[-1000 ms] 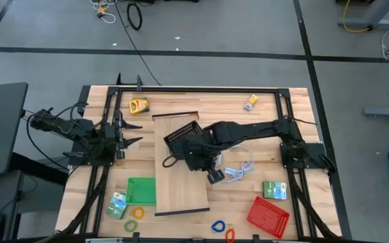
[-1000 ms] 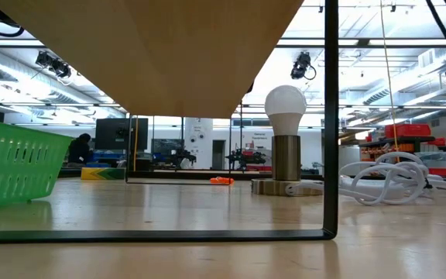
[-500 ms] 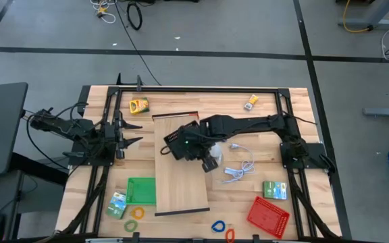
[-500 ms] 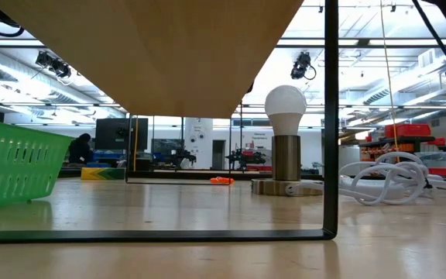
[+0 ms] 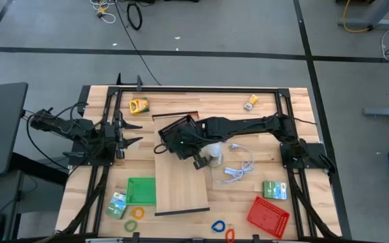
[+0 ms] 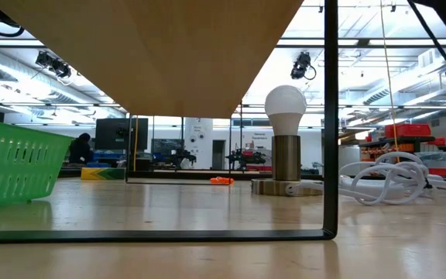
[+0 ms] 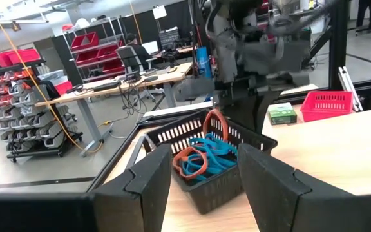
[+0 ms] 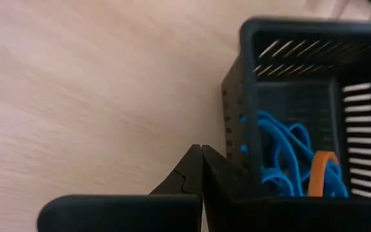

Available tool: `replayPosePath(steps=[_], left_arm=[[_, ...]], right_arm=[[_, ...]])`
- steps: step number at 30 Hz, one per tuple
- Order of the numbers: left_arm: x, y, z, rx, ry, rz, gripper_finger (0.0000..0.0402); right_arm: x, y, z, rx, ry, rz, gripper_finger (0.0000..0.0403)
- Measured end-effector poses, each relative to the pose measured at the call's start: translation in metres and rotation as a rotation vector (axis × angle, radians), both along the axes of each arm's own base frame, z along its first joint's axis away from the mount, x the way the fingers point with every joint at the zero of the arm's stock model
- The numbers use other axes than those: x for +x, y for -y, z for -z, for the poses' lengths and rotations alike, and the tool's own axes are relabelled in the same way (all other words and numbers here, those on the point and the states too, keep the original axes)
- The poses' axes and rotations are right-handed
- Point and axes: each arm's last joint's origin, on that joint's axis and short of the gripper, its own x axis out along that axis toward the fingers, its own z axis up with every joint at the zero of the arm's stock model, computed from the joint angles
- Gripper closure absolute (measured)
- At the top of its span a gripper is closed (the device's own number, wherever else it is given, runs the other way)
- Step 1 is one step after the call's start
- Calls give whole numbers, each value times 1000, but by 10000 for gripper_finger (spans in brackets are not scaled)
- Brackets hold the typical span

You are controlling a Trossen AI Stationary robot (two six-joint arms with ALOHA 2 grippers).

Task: Pick & Place Office Desk Supplies
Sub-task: Put the black bin on the shelf

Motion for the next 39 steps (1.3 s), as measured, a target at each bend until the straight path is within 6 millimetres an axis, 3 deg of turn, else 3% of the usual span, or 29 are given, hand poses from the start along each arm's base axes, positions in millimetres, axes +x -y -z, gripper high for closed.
replayPosePath(steps=[15,27,39], left_arm=[[0,0,0,0,-5,1,216],[0,0,1,1,-5,1,216],[0,0,1,11,-7,0,216]], right_arm=[[21,6,-5,-7,204,-6,403],[33,22,-12,-79,341,80,403],[22,11,-3,-55,202,47,403]])
